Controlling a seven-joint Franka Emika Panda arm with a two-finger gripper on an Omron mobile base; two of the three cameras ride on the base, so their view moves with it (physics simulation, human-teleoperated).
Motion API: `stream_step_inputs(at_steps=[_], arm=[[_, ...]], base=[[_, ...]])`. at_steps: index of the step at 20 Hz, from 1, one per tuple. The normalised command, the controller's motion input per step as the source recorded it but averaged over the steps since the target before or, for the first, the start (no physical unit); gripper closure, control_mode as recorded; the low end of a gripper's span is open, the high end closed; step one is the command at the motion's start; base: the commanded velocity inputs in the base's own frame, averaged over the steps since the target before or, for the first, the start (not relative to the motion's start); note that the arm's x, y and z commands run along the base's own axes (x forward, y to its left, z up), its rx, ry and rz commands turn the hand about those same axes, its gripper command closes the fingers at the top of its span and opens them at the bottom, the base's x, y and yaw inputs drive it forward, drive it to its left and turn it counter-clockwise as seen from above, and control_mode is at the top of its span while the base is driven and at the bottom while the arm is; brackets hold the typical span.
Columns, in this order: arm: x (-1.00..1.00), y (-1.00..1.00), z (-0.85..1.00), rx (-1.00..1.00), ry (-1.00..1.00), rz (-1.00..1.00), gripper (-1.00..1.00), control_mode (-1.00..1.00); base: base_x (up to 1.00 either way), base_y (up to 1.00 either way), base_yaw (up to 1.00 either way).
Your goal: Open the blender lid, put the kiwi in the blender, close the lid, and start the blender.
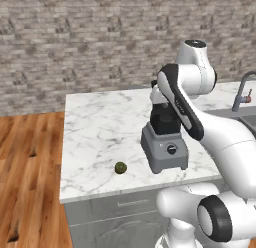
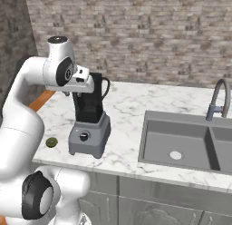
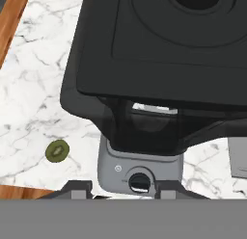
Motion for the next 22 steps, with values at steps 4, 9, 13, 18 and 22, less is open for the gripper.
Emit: stream_step_inputs(at_steps=[4, 9, 13, 18, 22], arm=[[-0.11, 0.02, 0.0, 0.0, -0.02, 0.0, -1.0, -1.0], [-0.12, -0.21, 0.33, 0.06, -0.18, 0.0, -1.0, -1.0], [0.02, -0.16, 0.76, 0.0, -0.09, -0.1, -1.0, -1.0], [0.11, -0.05, 0.49, 0.0, -0.01, -0.05, -1.0, -1.0], [0.21, 0.0, 0.0, 0.0, 0.07, 0.0, -1.0, -1.0]], base=[[0.0, 0.0, 0.0], [0.0, 0.0, 0.0], [0.0, 0.0, 0.0], [0.0, 0.0, 0.0], [0.0, 0.0, 0.0]])
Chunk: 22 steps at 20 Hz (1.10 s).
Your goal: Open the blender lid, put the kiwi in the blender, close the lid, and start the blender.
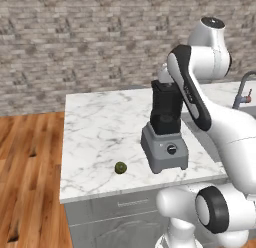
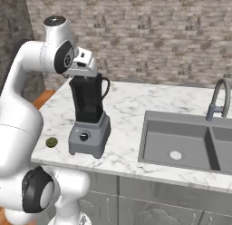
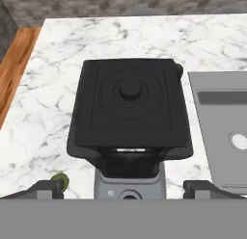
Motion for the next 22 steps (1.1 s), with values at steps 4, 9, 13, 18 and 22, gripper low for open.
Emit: stream_step_inputs(at_steps=[4, 9, 13, 18, 22], arm=[[0.32, 0.0, 0.13, 0.0, 0.02, 0.0, -1.0, -1.0], [0.2, 0.0, 0.08, 0.0, 0.02, 0.0, -1.0, -1.0], [0.17, 0.0, -0.13, -0.03, 0.12, 0.0, -1.0, -1.0], [0.26, 0.0, -0.2, -0.03, 0.13, 0.0, -1.0, -1.0], [0.19, 0.0, -0.08, 0.0, 0.08, 0.01, -1.0, -1.0]], base=[[0.0, 0.0, 0.0], [0.0, 0.0, 0.0], [0.0, 0.0, 0.0], [0.0, 0.0, 0.0], [0.0, 0.0, 0.0]])
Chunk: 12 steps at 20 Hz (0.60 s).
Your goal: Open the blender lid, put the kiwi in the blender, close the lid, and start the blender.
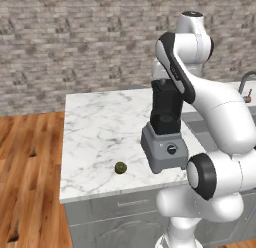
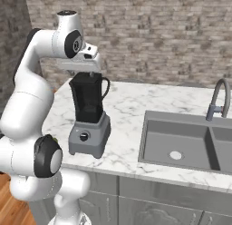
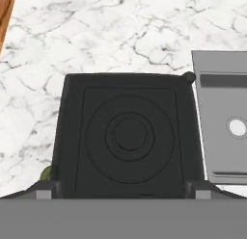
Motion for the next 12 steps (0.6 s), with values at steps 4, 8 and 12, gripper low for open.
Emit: stream_step_inputs(at_steps=[4, 8, 12], arm=[[0.12, 0.0, -0.05, 0.0, 0.08, 0.01, -1.0, -1.0], [0.09, 0.0, -0.11, 0.0, 0.04, 0.0, -1.0, -1.0], [0.18, 0.0, -0.06, 0.0, 0.01, 0.0, -1.0, -1.0]], base=[[0.0, 0.0, 0.0], [0.0, 0.0, 0.0], [0.0, 0.0, 0.0]])
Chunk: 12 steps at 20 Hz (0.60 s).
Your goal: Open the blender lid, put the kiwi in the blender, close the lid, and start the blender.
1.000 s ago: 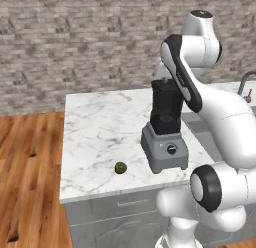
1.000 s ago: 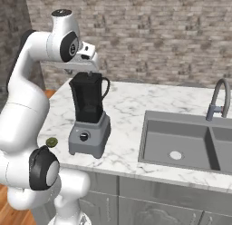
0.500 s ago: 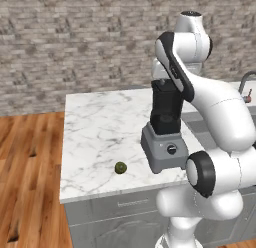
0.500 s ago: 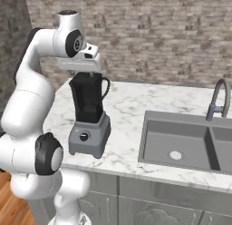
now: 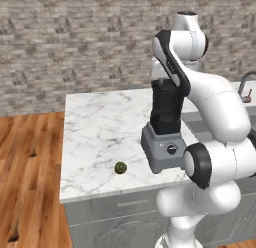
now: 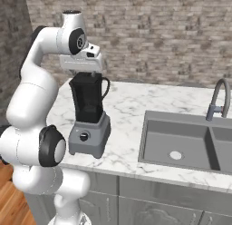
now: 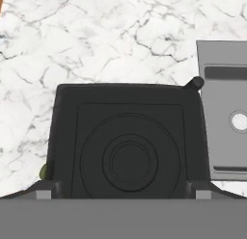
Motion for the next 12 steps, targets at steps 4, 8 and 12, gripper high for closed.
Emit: stream_step_inputs(at_steps=[4, 8, 12], arm=[[0.2, 0.0, -0.14, 0.0, 0.01, 0.0, -1.0, -1.0], [0.12, 0.0, -0.13, 0.0, 0.03, 0.0, -1.0, -1.0], [0.24, 0.0, -0.11, 0.0, 0.06, 0.0, -1.0, -1.0]], base=[[0.0, 0.0, 0.0], [0.0, 0.0, 0.0], [0.0, 0.0, 0.0]])
